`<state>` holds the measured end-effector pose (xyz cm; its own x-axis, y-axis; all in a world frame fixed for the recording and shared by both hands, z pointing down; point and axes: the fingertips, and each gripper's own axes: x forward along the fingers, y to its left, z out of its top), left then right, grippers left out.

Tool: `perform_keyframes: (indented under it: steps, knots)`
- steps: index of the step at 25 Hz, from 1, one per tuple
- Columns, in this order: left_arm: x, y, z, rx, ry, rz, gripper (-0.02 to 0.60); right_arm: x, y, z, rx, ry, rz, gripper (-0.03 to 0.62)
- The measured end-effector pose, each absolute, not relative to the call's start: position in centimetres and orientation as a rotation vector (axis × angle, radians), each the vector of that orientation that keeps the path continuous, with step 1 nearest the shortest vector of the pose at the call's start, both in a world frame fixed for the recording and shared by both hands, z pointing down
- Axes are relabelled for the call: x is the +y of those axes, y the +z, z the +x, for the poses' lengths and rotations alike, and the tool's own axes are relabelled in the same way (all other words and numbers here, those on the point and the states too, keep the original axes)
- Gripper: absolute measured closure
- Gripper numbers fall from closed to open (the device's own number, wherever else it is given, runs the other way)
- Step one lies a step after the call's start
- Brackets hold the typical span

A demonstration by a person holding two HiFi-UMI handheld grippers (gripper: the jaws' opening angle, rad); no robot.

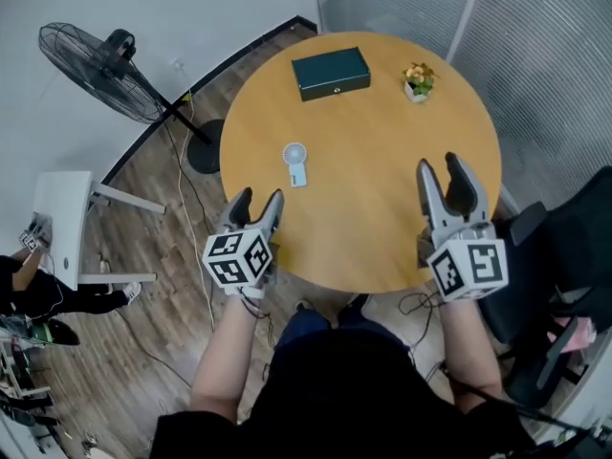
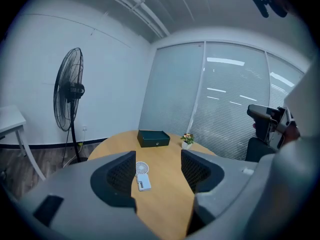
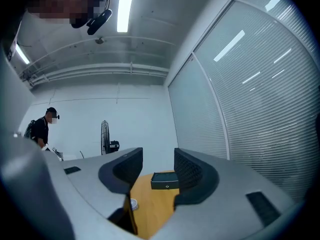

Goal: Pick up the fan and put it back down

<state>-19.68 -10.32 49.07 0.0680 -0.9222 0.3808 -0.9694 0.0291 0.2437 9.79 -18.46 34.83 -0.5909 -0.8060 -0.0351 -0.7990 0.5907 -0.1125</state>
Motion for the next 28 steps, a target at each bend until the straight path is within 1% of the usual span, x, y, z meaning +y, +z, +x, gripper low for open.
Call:
perform_keyframes:
  steps: [7,12,15,19,28]
  knots:
    - [-14.6,54.7,-19.5,-1.789,0.201,1.836,0.301,-20.3,36.5,11.9,2.698,-0.155,-1.51,0.396]
    - [-17.7,60.3,-19.4,-1.695,0.302,1.795,0.301,-21.1,37.3,13.4,2.652,-0.148,-1.651,0.398]
    - [-19.3,63.4,-19.5,-1.639,0.31,1.74,0.301,-21.5,37.6,13.9,2.628,-0.143,-1.738,0.398]
    - [-21.3,66.9,-20.3,-1.579,0.273,1.633,0.301,-21.9,38.2,13.9,2.6,-0.148,-1.831,0.404]
    - [-25.1,72.2,-21.7,-1.546,0.392,1.534,0.301,-23.8,40.8,13.1,2.575,-0.207,-1.928,0.407]
